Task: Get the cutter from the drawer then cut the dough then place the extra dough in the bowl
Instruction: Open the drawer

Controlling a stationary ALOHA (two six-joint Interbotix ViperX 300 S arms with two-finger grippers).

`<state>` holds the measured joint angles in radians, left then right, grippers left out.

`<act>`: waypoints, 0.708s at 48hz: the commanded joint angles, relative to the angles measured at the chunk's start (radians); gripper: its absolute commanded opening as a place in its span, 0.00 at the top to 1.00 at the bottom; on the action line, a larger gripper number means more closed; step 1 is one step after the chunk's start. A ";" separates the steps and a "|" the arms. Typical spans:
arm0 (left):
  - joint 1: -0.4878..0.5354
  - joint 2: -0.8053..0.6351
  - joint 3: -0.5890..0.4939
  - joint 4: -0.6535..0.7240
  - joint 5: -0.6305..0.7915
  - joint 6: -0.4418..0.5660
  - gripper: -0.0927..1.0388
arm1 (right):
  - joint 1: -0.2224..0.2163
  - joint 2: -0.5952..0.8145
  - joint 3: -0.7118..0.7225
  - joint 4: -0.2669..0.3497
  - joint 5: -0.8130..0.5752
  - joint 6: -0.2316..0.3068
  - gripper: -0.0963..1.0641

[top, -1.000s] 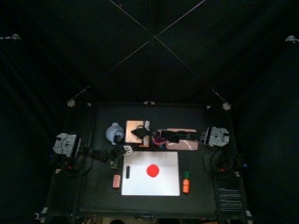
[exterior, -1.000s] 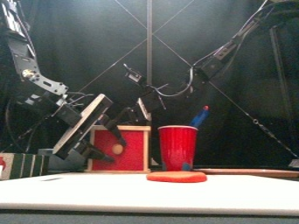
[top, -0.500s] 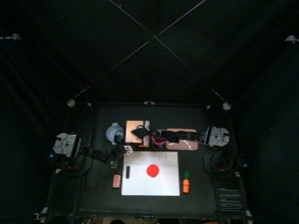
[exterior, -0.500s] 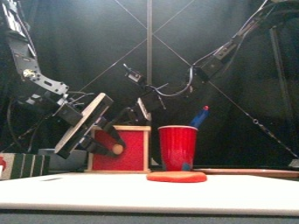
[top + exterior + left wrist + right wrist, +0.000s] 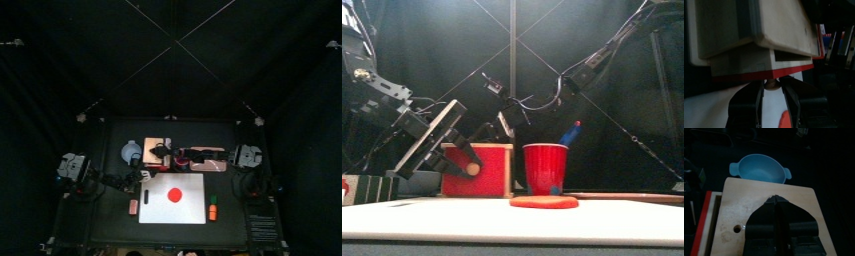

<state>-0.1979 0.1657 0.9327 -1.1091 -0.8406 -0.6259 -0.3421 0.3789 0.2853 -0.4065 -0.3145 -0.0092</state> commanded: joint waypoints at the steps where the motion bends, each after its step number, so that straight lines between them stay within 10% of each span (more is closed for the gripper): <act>1: -0.031 -0.021 -0.017 -0.015 -0.005 0.002 0.38 | -0.009 0.003 -0.011 0.000 0.012 0.002 0.95; 34: -0.156 -0.021 -0.011 -0.052 0.055 0.002 0.38 | -0.020 0.008 -0.012 -0.006 0.055 0.000 0.95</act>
<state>-0.3267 0.1611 0.9327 -1.1643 -0.7977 -0.6274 -0.3528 0.3866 0.2684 -0.4111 -0.2838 -0.0092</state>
